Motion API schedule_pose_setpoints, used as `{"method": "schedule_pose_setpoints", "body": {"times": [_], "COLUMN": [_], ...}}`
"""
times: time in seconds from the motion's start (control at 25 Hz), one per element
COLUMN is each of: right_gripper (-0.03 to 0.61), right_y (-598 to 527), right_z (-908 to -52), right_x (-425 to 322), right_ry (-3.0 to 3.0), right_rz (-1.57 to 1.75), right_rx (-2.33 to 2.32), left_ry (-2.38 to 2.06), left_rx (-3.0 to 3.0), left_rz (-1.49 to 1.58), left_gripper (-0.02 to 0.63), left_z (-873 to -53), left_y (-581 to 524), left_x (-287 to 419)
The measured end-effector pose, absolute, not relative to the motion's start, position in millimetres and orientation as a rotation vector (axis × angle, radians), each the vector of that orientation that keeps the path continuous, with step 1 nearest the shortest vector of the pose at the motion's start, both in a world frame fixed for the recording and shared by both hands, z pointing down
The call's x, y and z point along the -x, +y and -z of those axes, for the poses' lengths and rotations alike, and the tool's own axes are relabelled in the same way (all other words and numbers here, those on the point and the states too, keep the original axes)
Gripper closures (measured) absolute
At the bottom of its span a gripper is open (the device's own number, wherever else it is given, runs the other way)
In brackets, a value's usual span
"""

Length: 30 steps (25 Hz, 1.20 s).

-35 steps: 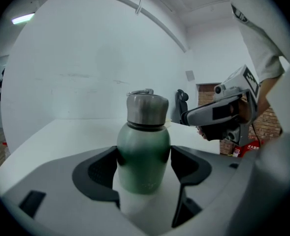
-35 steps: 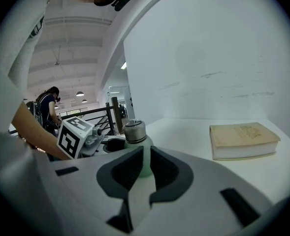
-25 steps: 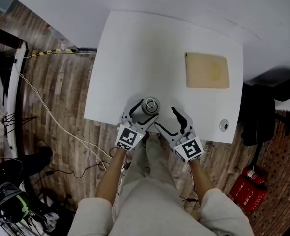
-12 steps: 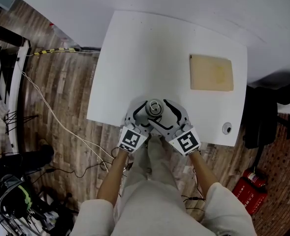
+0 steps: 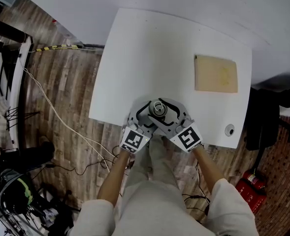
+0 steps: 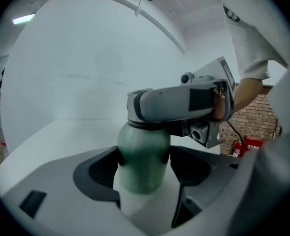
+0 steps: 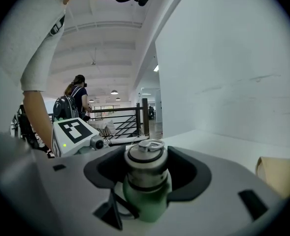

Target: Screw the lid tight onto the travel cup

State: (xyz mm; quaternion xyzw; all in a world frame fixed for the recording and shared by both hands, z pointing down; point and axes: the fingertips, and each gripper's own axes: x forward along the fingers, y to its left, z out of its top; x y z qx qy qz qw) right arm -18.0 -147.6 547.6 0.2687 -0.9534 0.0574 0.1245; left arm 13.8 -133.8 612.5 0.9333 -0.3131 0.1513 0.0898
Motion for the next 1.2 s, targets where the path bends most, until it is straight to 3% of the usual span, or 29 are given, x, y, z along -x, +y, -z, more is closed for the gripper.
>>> {"method": "schedule_pose_setpoints", "body": {"times": [1.2], "right_gripper": [0.319], "right_y": [-161], "right_z": [-548], "right_x": [9], "right_ry": [-2.566], "right_rz": [-0.199], "right_rx": [-1.461], "left_ry": [-0.951], "left_rx": [-2.776], "left_rz": [-0.45], "left_gripper": [0.281], "left_z": [-615], "left_y": [-138], "left_x": [-12]}}
